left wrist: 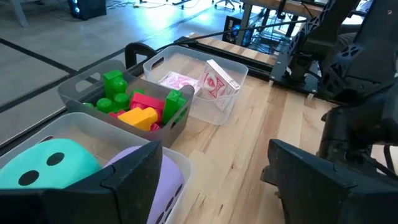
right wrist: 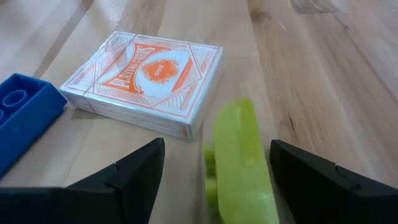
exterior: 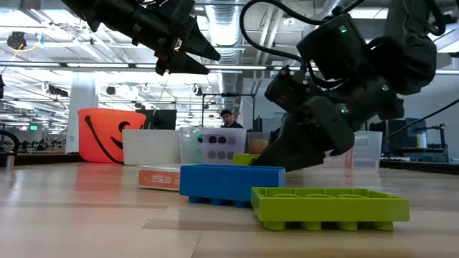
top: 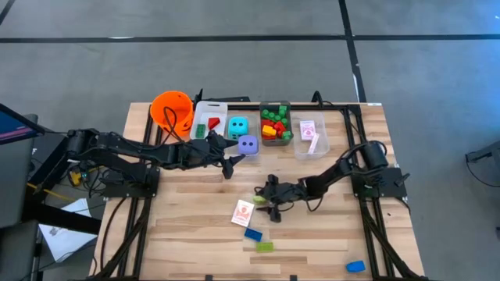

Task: Pick & Place Toys
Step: Put the small top light green game piece into the white bin

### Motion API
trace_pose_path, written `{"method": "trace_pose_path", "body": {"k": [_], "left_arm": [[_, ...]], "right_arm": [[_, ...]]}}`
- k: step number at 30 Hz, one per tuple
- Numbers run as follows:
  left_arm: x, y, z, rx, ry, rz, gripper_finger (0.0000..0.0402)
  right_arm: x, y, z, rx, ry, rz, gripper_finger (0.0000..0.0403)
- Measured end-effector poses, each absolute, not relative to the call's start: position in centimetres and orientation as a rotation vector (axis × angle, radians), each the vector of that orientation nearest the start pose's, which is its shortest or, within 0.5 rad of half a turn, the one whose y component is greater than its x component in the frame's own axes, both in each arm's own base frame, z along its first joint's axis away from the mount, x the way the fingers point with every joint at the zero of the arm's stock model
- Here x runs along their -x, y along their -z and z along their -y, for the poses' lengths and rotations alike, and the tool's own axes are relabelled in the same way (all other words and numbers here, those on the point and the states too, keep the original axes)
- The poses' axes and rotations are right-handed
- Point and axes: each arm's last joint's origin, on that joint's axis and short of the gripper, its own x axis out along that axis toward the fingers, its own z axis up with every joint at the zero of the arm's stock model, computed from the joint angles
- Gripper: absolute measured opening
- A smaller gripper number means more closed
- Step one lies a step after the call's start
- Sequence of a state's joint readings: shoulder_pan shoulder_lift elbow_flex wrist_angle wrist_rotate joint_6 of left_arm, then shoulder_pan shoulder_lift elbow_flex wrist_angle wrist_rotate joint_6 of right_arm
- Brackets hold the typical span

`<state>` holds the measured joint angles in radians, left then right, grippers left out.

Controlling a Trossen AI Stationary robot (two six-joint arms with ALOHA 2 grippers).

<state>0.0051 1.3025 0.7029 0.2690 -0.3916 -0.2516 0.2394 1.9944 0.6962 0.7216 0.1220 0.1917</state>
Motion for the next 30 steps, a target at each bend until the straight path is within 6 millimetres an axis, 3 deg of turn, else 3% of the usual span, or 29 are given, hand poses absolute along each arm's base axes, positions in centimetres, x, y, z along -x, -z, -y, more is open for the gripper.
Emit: {"method": "trace_pose_path", "body": {"k": [7,12,16,23,27,30], "left_arm": [[-27.5,-23.8,-1.2,0.181,-0.432,-0.281,0.0285],[-27.5,-23.8,-1.2,0.181,-0.432,-0.282,0.0285],[-27.5,-23.8,-1.2,0.181,-0.432,-0.282,0.0285],[-27.5,-23.8,-1.2,0.181,-0.432,-0.282,0.0285],[-27.5,-23.9,-1.2,0.182,-0.431,-0.276,0.0285],[-27.6,-23.9,-1.2,0.184,-0.430,-0.267,0.0285]], "right_arm": [[-32.6,-7.1,-7.3,-0.070,-0.063,-0.582,0.0281],[-32.6,-7.0,-7.2,-0.066,-0.058,-0.602,0.0256],[-32.5,-6.9,-7.1,-0.063,-0.049,-0.609,0.0209],[-32.5,-7.0,-7.1,-0.059,-0.034,-0.608,0.0087],[-31.9,-8.5,-7.4,-0.054,-0.041,-0.625,0.0087],[-31.3,-11.1,-7.9,-0.018,0.030,-0.589,0.0087]]}}
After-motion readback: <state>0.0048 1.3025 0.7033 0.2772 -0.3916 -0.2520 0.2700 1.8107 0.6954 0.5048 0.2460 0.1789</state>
